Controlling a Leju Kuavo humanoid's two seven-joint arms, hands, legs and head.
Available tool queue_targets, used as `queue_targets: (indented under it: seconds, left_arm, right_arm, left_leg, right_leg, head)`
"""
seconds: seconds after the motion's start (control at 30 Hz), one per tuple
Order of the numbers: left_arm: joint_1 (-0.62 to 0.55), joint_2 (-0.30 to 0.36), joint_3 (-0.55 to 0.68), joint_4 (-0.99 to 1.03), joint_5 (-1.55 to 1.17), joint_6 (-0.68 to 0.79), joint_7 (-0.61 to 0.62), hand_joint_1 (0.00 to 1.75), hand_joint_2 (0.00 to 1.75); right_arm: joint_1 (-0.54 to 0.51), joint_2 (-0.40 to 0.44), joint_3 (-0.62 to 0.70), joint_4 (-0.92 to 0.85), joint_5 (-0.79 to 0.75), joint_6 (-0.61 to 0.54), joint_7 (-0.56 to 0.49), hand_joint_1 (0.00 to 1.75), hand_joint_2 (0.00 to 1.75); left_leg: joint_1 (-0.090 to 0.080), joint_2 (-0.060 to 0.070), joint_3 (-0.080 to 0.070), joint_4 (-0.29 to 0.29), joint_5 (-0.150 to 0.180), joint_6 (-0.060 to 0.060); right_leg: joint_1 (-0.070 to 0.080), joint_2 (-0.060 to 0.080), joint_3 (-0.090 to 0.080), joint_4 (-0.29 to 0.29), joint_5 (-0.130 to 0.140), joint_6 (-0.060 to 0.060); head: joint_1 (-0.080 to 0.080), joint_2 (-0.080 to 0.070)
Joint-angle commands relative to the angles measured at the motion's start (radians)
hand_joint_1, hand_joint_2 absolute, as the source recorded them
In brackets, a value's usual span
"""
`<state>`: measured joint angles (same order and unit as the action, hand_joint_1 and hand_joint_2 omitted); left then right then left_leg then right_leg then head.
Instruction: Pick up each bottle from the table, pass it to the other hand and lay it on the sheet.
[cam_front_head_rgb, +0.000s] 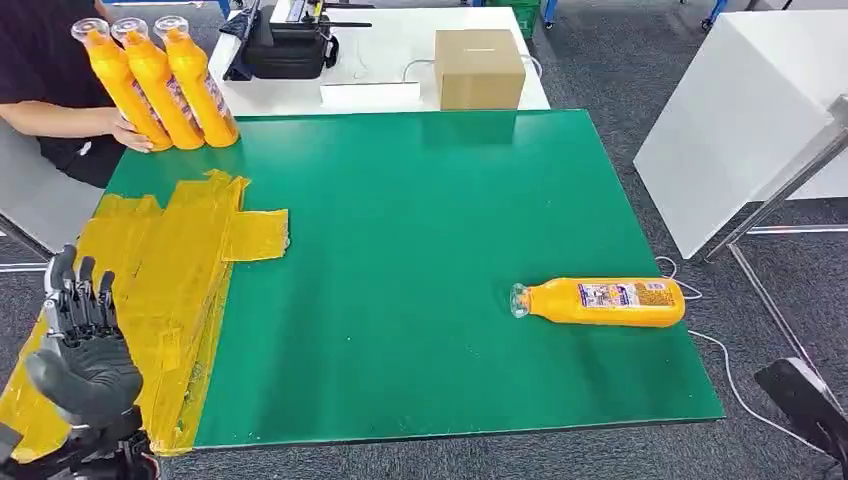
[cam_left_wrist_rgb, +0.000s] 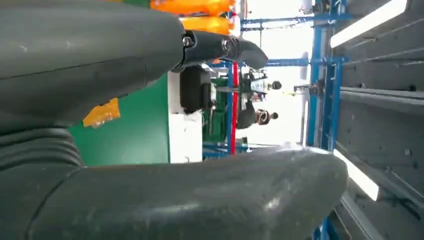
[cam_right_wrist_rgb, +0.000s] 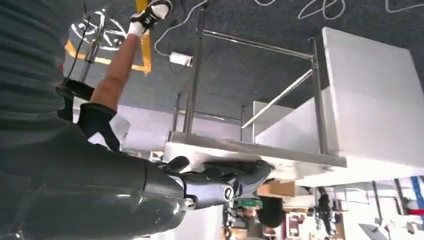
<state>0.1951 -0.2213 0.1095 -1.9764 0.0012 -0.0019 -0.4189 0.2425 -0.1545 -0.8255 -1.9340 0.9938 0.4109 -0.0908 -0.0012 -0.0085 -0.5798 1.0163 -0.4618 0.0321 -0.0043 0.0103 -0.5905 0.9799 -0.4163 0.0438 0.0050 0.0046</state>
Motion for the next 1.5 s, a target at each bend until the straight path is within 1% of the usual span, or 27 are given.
queue_targets:
  seconds: [0.03, 0.1, 0.13, 0.17, 0.2, 0.23, 0.27, 0.33, 0.37, 0.43, 0.47, 0.53, 0.57, 0.63, 0.7, 0.73, 0.77, 0.83, 0.87, 0.93, 1.03, 1.13, 1.2, 1.33, 1.37, 1.4, 1.5]
  left_arm:
    - [-0.057, 0.044, -0.057, 0.083, 0.011, -0.006, 0.014, 0.0, 0.0]
    - [-0.065, 0.045, -0.061, 0.089, 0.013, -0.007, 0.017, 0.0, 0.0]
    - [-0.069, 0.045, -0.062, 0.092, 0.013, -0.007, 0.019, 0.0, 0.0]
    - [-0.073, 0.046, -0.063, 0.095, 0.013, -0.008, 0.023, 0.0, 0.0]
    - [-0.074, 0.045, -0.063, 0.095, 0.013, -0.009, 0.025, 0.0, 0.0]
    - [-0.074, 0.045, -0.063, 0.095, 0.013, -0.009, 0.025, 0.0, 0.0]
    - [-0.074, 0.045, -0.063, 0.095, 0.013, -0.009, 0.025, 0.0, 0.0]
    - [-0.072, 0.045, -0.063, 0.094, 0.013, -0.01, 0.025, 0.0, 0.0]
    - [-0.072, 0.045, -0.062, 0.093, 0.013, -0.01, 0.025, 0.0, 0.0]
    - [-0.071, 0.045, -0.062, 0.093, 0.013, -0.01, 0.025, 0.0, 0.0]
    - [-0.071, 0.045, -0.062, 0.093, 0.013, -0.01, 0.025, 0.0, 0.0]
    - [-0.071, 0.045, -0.062, 0.093, 0.013, -0.01, 0.025, 0.0, 0.0]
    - [-0.071, 0.045, -0.062, 0.093, 0.013, -0.01, 0.025, 0.0, 0.0]
    - [-0.072, 0.044, -0.061, 0.092, 0.013, -0.01, 0.026, 0.0, 0.0]
    - [-0.074, 0.043, -0.057, 0.091, 0.014, -0.012, 0.029, 0.0, 0.0]
    - [-0.075, 0.043, -0.056, 0.091, 0.014, -0.013, 0.03, 0.0, 0.0]
    - [-0.075, 0.042, -0.055, 0.092, 0.016, -0.014, 0.033, 0.0, 0.0]
    - [-0.077, 0.041, -0.053, 0.094, 0.018, -0.016, 0.035, 0.0, 0.0]
    - [-0.077, 0.041, -0.051, 0.095, 0.019, -0.017, 0.036, 0.0, 0.0]
    - [-0.079, 0.039, -0.048, 0.097, 0.022, -0.017, 0.038, 0.0, 0.0]
    - [-0.081, 0.038, -0.043, 0.102, 0.03, -0.02, 0.041, 0.0, 0.0]
    - [-0.083, 0.038, -0.042, 0.105, 0.036, -0.024, 0.043, 0.0, 0.0]
    - [-0.089, 0.038, -0.046, 0.111, 0.038, -0.026, 0.044, 0.0, 0.0]
    - [-0.092, 0.038, -0.046, 0.113, 0.044, -0.026, 0.046, 0.0, 0.0]
    - [-0.092, 0.039, -0.046, 0.113, 0.045, -0.026, 0.046, 0.0, 0.0]
    - [-0.093, 0.038, -0.044, 0.114, 0.047, -0.026, 0.047, 0.0, 0.0]
    - [-0.095, 0.039, -0.042, 0.115, 0.053, -0.025, 0.047, 0.0, 0.0]
  right_arm:
    - [-0.068, -0.07, 0.226, 0.228, -0.022, -0.097, 0.099, 0.0, 1.75]
    - [-0.082, -0.099, 0.332, 0.258, -0.049, -0.137, 0.143, 0.0, 1.75]
    - [-0.095, -0.106, 0.372, 0.27, -0.058, -0.152, 0.158, 0.0, 1.75]
    - [-0.108, -0.118, 0.427, 0.281, -0.069, -0.173, 0.179, 0.0, 1.75]
    - [-0.112, -0.13, 0.464, 0.285, -0.082, -0.194, 0.204, 0.0, 1.75]
    - [-0.111, -0.135, 0.476, 0.284, -0.088, -0.201, 0.215, 0.0, 1.75]
    - [-0.111, -0.135, 0.476, 0.284, -0.088, -0.201, 0.215, 0.0, 1.75]
    - [-0.103, -0.14, 0.476, 0.277, -0.094, -0.203, 0.218, 0.0, 1.75]
    - [-0.097, -0.146, 0.476, 0.275, -0.101, -0.204, 0.22, 0.0, 1.75]
    - [-0.092, -0.151, 0.475, 0.273, -0.107, -0.205, 0.222, 0.0, 1.75]
    - [-0.092, -0.151, 0.475, 0.273, -0.107, -0.205, 0.222, 0.0, 1.75]
    - [-0.092, -0.151, 0.475, 0.273, -0.107, -0.205, 0.222, 0.0, 1.75]
    - [-0.092, -0.153, 0.479, 0.272, -0.113, -0.206, 0.22, 0.0, 1.75]
    - [-0.11, -0.15, 0.512, 0.273, -0.116, -0.203, 0.221, 0.0, 1.75]
    - [-0.135, -0.157, 0.56, 0.28, -0.114, -0.215, 0.235, 0.0, 1.75]
    - [-0.143, -0.161, 0.578, 0.285, -0.114, -0.218, 0.243, 0.0, 1.75]
    - [-0.152, -0.166, 0.595, 0.288, -0.115, -0.221, 0.248, 0.0, 1.75]
    - [-0.162, -0.177, 0.622, 0.295, -0.116, -0.223, 0.259, 0.0, 1.75]
    - [-0.167, -0.184, 0.634, 0.3, -0.117, -0.222, 0.265, 0.0, 1.75]
    - [-0.175, -0.192, 0.649, 0.309, -0.116, -0.221, 0.269, 0.0, 1.75]
    - [-0.19, -0.215, 0.677, 0.33, -0.109, -0.217, 0.278, 0.0, 1.75]
    - [-0.219, -0.225, 0.7, 0.351, -0.106, -0.217, 0.281, 0.0, 1.75]
    - [-0.26, -0.23, 0.726, 0.384, -0.104, -0.214, 0.286, 0.0, 1.75]
    - [-0.312, -0.236, 0.771, 0.433, -0.096, -0.206, 0.299, 0.0, 1.75]
    - [-0.318, -0.242, 0.778, 0.444, -0.095, -0.205, 0.301, 0.0, 1.75]
    - [-0.324, -0.244, 0.783, 0.452, -0.095, -0.204, 0.302, 0.0, 1.75]
    - [-0.351, -0.251, 0.801, 0.496, -0.094, -0.201, 0.305, 0.0, 1.75]
  left_leg:
    - [0.001, 0.004, 0.011, -0.005, -0.001, -0.003]
    - [0.002, 0.004, 0.003, -0.002, -0.001, -0.001]
    - [0.001, 0.007, 0.009, -0.004, -0.002, -0.002]
    - [0.001, 0.007, 0.006, -0.003, -0.001, -0.001]
    - [0.002, 0.008, 0.008, -0.004, -0.001, -0.002]
    - [0.001, 0.005, 0.003, -0.002, 0.0, -0.001]
    - [0.001, 0.007, 0.006, -0.003, 0.0, -0.001]
    - [0.001, 0.003, 0.002, -0.001, 0.001, 0.0]
    - [0.001, 0.002, 0.005, -0.002, 0.0, -0.001]
    - [0.001, 0.0, 0.003, -0.002, 0.001, 0.0]
    - [0.001, 0.0, 0.005, -0.002, 0.0, -0.001]
    - [0.001, 0.0, 0.002, -0.001, 0.001, 0.0]
    - [0.001, 0.001, 0.005, -0.002, 0.0, 0.0]
    - [0.001, 0.001, 0.002, -0.001, 0.001, 0.001]
    - [0.001, 0.003, 0.007, -0.003, 0.0, -0.001]
    - [0.001, 0.002, 0.001, -0.001, 0.001, 0.001]
    - [0.001, 0.004, 0.004, -0.002, 0.001, 0.0]
    - [0.001, 0.003, 0.002, -0.001, 0.001, 0.0]
    - [0.001, 0.004, 0.004, -0.002, 0.001, 0.0]
    - [0.001, 0.002, 0.002, -0.001, 0.001, 0.0]
    - [0.001, 0.003, 0.006, -0.002, 0.001, 0.0]
    - [0.001, 0.002, 0.002, -0.001, 0.001, 0.001]
    - [0.001, 0.004, 0.007, -0.003, 0.0, -0.001]
    - [0.001, 0.003, 0.002, -0.001, 0.001, 0.0]
    - [0.001, 0.005, 0.008, -0.003, 0.0, -0.001]
    - [0.001, 0.002, 0.003, -0.002, 0.001, 0.0]
    - [0.001, 0.002, 0.004, -0.002, 0.001, 0.0]
  right_leg:
    - [0.001, 0.001, 0.01, -0.005, 0.0, -0.002]
    - [0.001, 0.003, 0.003, -0.002, 0.001, -0.001]
    - [0.001, 0.005, 0.008, -0.004, 0.001, -0.001]
    - [0.001, 0.006, 0.005, -0.003, 0.002, -0.001]
    - [0.001, 0.006, 0.006, -0.004, 0.002, -0.001]
    - [0.001, 0.004, 0.002, -0.002, 0.001, 0.0]
    - [0.001, 0.005, 0.005, -0.003, 0.001, -0.001]
    - [0.001, 0.002, 0.002, -0.001, 0.001, 0.0]
    - [0.001, 0.001, 0.005, -0.002, 0.0, -0.001]
    - [0.001, 0.0, 0.003, -0.001, 0.0, 0.0]
    - [0.001, -0.001, 0.006, -0.002, -0.001, -0.001]
    - [0.001, 0.0, 0.003, -0.001, 0.0, 0.0]
    - [0.001, 0.0, 0.005, -0.002, 0.0, -0.001]
    - [0.001, 0.0, 0.003, -0.001, 0.0, 0.0]
    - [0.001, 0.001, 0.007, -0.003, 0.0, -0.001]
    - [0.001, 0.001, 0.002, -0.001, 0.001, 0.0]
    - [0.001, 0.003, 0.004, -0.002, 0.001, -0.001]
    - [0.0, 0.001, 0.002, -0.001, 0.001, -0.001]
    - [0.001, 0.002, 0.004, -0.002, 0.001, -0.001]
    - [0.001, 0.001, 0.003, -0.001, 0.0, -0.001]
    - [0.001, 0.002, 0.006, -0.002, 0.0, -0.001]
    - [0.001, 0.001, 0.002, -0.001, 0.0, 0.0]
    - [0.001, 0.002, 0.007, -0.002, 0.0, -0.001]
    - [0.0, 0.002, 0.003, -0.001, 0.001, 0.0]
    - [0.001, 0.003, 0.008, -0.003, 0.0, -0.001]
    - [0.001, 0.002, 0.003, -0.001, 0.001, -0.001]
    - [0.001, 0.001, 0.004, -0.001, 0.0, -0.001]
  head:
    - [0.0, 0.0]
    - [0.0, 0.0]
    - [0.0, 0.0]
    - [0.0, 0.0]
    - [0.0, 0.0]
    - [0.0, 0.0]
    - [0.0, 0.0]
    - [0.0, 0.0]
    - [0.0, 0.0]
    - [0.0, 0.0]
    - [0.0, 0.0]
    - [0.0, 0.0]
    - [0.0, 0.0]
    - [0.0, 0.0]
    - [0.0, 0.0]
    - [0.0, 0.0]
    - [0.0, 0.0]
    - [0.0, 0.0]
    - [0.0, 0.0]
    - [0.0, 0.0]
    - [0.0, 0.0]
    - [0.0, 0.0]
    - [0.0, 0.0]
    - [0.0, 0.0]
    - [0.0, 0.0]
    - [0.0, 0.0]
    - [0.0, 0.0]
